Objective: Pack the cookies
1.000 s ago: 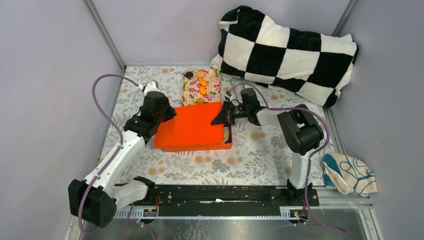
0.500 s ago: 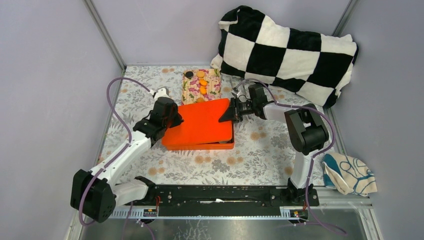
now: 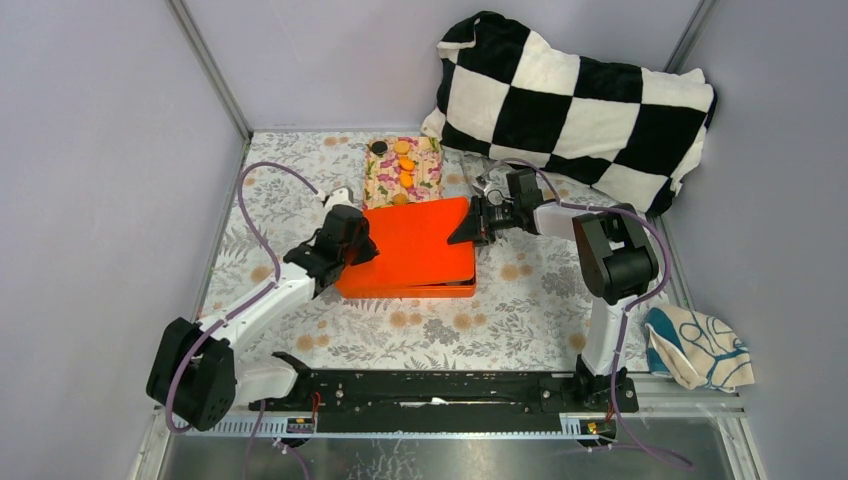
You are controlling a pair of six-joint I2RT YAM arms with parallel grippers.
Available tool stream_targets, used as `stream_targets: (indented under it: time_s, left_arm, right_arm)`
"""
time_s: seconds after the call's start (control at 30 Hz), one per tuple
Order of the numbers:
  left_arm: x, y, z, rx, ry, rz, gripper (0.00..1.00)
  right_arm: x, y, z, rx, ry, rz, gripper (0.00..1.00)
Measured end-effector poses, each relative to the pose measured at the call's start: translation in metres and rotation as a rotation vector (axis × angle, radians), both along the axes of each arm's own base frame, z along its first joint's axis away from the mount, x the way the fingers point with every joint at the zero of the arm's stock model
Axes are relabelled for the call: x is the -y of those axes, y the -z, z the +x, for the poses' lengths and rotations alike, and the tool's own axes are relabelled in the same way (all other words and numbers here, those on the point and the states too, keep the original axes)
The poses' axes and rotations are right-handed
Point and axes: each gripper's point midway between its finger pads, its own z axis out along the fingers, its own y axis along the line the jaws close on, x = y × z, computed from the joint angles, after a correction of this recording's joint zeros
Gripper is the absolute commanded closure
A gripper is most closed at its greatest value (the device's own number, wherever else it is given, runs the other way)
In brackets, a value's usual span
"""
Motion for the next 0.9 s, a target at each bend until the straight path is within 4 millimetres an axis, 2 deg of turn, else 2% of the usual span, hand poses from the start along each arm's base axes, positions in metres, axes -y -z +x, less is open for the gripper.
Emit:
stream_targets:
  time_s: [0.13, 0.2, 0.27, 0.4, 0.57, 0.9]
  left_arm:
    - [0.005, 0.010, -0.004, -0.018, 0.016, -0.011, 1.00]
    - [0.009, 0.014, -0.006, -0.022, 0.026, -0.023, 1.00]
    - [0.011, 0.020, -0.009, -0.033, 0.032, -0.032, 1.00]
    - [0.014, 0.031, -0.015, -0.062, 0.043, -0.043, 1.00]
    - [0.018, 0.032, -0.017, -0.066, 0.052, -0.060, 1.00]
    - [0.031, 0.040, -0.012, -0.075, 0.082, -0.091, 1.00]
  right_arm:
    - [0.005, 0.010, 0.003, -0.020, 0.036, -0.058, 0.54]
    - [0.010, 0.018, 0.004, -0.057, 0.069, -0.103, 0.49]
    - [0.013, 0.017, 0.008, -0.065, 0.090, -0.118, 0.46]
    - [0.021, 0.014, 0.018, -0.046, 0.144, -0.159, 0.44]
    - [0.037, 0.015, 0.027, -0.030, 0.224, -0.264, 0.44]
    - [0.087, 0.014, 0.038, 0.022, 0.412, -0.510, 0.41]
